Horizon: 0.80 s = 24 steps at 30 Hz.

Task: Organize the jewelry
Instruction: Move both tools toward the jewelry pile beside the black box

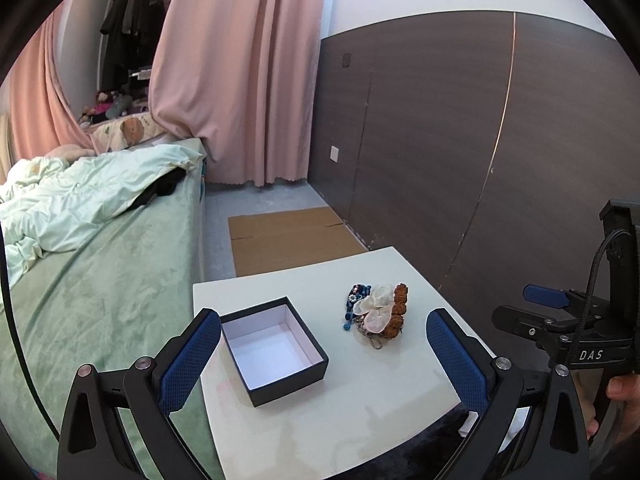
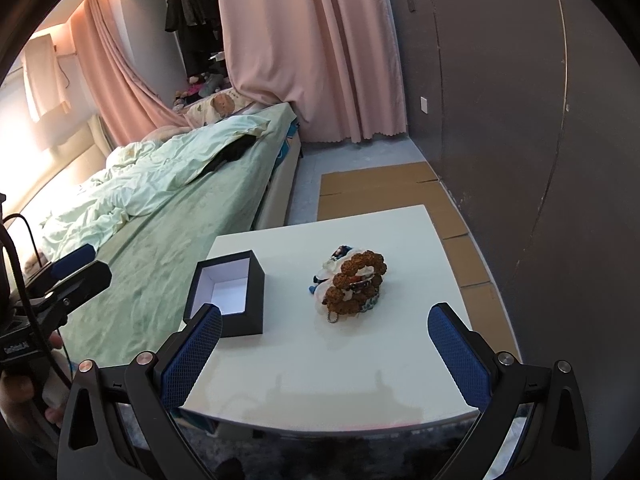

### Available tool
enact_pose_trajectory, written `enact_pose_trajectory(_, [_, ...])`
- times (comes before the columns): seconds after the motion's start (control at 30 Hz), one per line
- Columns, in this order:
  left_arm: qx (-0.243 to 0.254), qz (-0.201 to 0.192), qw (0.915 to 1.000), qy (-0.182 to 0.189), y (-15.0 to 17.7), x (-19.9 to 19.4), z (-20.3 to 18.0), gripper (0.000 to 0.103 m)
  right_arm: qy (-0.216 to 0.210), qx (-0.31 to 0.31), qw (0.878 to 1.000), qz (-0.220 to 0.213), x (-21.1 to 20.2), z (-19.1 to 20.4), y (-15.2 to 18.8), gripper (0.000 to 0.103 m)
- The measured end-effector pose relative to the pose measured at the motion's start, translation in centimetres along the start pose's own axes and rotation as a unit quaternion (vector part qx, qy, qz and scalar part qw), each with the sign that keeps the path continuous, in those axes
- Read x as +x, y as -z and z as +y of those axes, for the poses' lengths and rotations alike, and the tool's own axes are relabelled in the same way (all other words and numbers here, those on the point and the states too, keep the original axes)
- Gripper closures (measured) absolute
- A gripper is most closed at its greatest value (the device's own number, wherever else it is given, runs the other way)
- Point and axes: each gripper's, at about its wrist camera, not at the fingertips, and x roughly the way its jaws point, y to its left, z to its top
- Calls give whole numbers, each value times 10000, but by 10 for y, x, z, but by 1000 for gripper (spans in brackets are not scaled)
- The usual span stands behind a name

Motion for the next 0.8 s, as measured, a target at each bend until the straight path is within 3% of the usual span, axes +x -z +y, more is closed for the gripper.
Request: enact_pose_trajectory(0.8, [-36, -36, 9999, 125, 1, -7, -2, 0, 43, 32, 10000, -32, -5, 1, 0, 0])
